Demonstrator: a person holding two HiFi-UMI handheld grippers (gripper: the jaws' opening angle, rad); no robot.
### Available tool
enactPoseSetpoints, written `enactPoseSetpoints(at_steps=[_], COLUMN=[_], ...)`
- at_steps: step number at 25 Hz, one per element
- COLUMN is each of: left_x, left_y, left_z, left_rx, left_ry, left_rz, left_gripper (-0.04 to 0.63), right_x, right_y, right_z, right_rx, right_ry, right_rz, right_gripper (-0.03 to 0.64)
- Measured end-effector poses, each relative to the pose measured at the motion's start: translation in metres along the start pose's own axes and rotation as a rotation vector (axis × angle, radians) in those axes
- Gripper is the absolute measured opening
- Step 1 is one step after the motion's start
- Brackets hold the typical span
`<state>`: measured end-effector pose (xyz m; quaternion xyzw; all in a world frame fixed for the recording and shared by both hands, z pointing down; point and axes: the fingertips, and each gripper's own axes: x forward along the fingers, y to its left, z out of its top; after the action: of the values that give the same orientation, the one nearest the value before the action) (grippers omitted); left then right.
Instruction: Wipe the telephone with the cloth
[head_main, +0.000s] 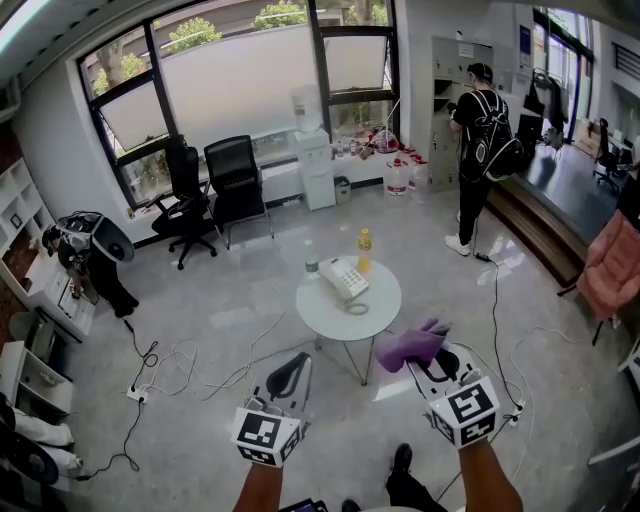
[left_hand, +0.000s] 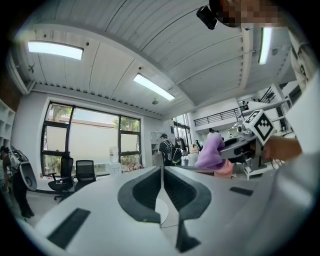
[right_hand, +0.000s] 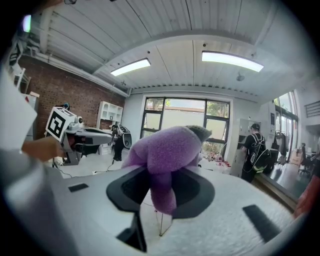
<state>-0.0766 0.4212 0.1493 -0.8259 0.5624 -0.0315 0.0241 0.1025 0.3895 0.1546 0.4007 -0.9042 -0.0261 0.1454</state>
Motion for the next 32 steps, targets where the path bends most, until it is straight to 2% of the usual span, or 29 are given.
enactPoseSetpoints(at_steps=[6,18,27,32], left_x=[0.046,0.158,0.214,0.242], left_y=[0.017,0.04,0.042,0.026], left_z=[-0.009,-0.028,-0.032,-0.029], left_rx=[-0.009,-0.032,-0.005,0.001], left_ry=[0.02,0.063,0.091,0.12], left_rz=[0.059,0.153,0.216,0.201], left_gripper=[0.017,0.017,0.017,0.017], right_x=[0.045,0.142,0.176,0.179], right_y=[-0.046,-0.133,-0.186,-0.212], right_z=[-0.001,-0.015,-0.021,-0.029], right_rx=[0.057,0.051,0.064,0.083], right_ry=[-0.025,-0.003,-0.012,-0.019], right_rz=[0.053,0.177,0.24,0.25], right_gripper=[0.107,0.107,0.107,0.107])
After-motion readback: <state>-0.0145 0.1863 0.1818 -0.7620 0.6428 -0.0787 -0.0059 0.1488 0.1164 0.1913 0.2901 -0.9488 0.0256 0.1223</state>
